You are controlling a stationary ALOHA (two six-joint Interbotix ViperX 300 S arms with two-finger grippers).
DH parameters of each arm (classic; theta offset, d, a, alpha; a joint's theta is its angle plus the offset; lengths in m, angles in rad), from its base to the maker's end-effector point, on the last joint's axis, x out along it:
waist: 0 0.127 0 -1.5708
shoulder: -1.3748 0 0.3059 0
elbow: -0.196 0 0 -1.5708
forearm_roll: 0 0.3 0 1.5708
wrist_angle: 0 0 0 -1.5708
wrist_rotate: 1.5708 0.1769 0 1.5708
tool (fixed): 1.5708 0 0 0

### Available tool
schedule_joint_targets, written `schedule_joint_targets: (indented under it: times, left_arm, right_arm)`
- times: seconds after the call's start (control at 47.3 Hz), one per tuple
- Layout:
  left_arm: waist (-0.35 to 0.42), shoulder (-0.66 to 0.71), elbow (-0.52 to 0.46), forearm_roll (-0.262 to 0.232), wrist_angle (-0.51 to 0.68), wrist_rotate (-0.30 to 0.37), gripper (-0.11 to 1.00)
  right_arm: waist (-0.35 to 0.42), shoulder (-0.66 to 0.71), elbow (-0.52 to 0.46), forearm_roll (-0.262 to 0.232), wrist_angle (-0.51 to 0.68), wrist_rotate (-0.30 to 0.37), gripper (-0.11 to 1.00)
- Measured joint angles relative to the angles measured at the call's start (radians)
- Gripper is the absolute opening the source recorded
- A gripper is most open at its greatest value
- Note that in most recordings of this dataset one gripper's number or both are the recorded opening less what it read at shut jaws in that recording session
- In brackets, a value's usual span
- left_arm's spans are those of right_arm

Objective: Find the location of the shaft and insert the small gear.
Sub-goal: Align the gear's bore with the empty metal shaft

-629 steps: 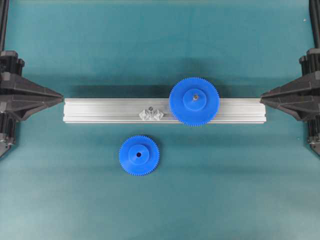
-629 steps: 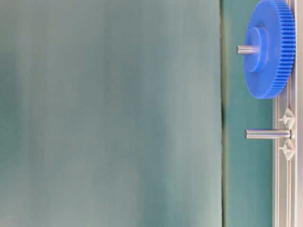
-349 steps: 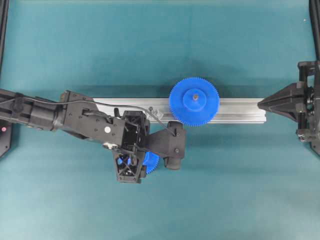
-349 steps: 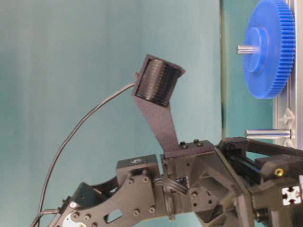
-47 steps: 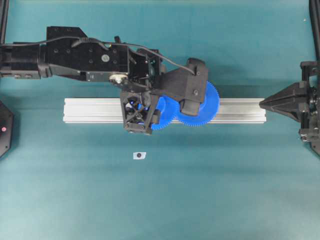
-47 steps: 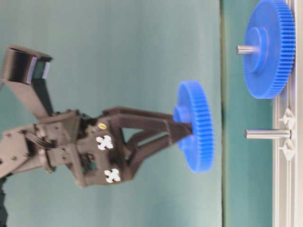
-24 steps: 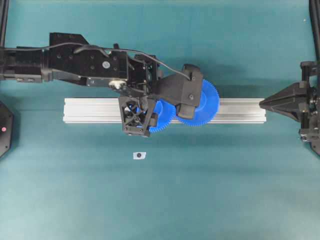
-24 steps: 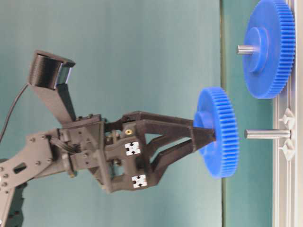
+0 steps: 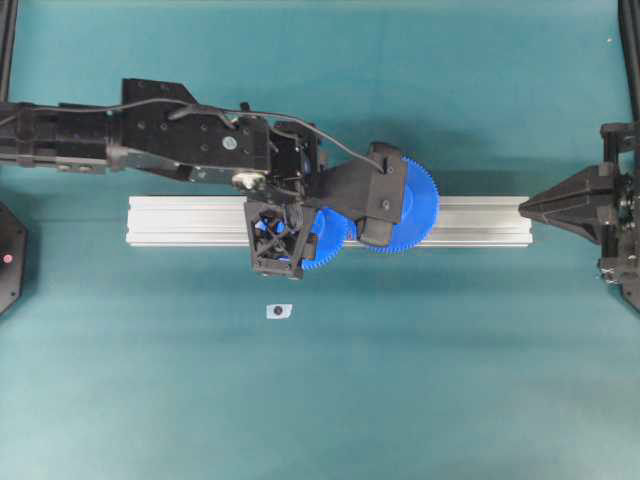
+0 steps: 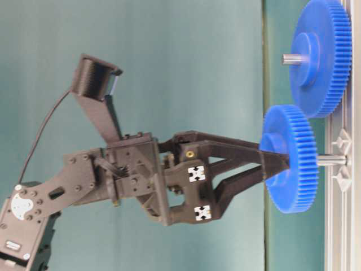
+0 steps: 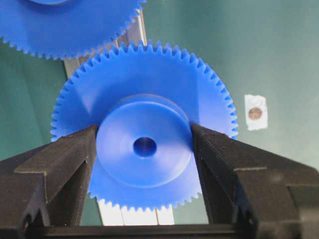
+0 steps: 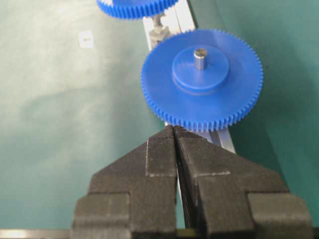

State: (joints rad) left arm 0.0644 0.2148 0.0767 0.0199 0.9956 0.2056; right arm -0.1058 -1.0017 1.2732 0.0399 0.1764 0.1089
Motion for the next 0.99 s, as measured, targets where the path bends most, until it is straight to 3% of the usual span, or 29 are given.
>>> schedule_joint_targets:
  times: [0.634, 0.994]
  left_arm:
    - [0.038, -0.017, 0.037, 0.000, -0.020, 0.006, 0.65]
    - [0.044, -0.011, 0.025, -0.002, -0.014, 0.043, 0.65]
  right_arm:
    - [0.000, -0.002, 0.002, 0.000, 0.000, 0.000, 0.04]
    - [0.002, -0.002, 0.003, 0.000, 0.000, 0.000, 0.04]
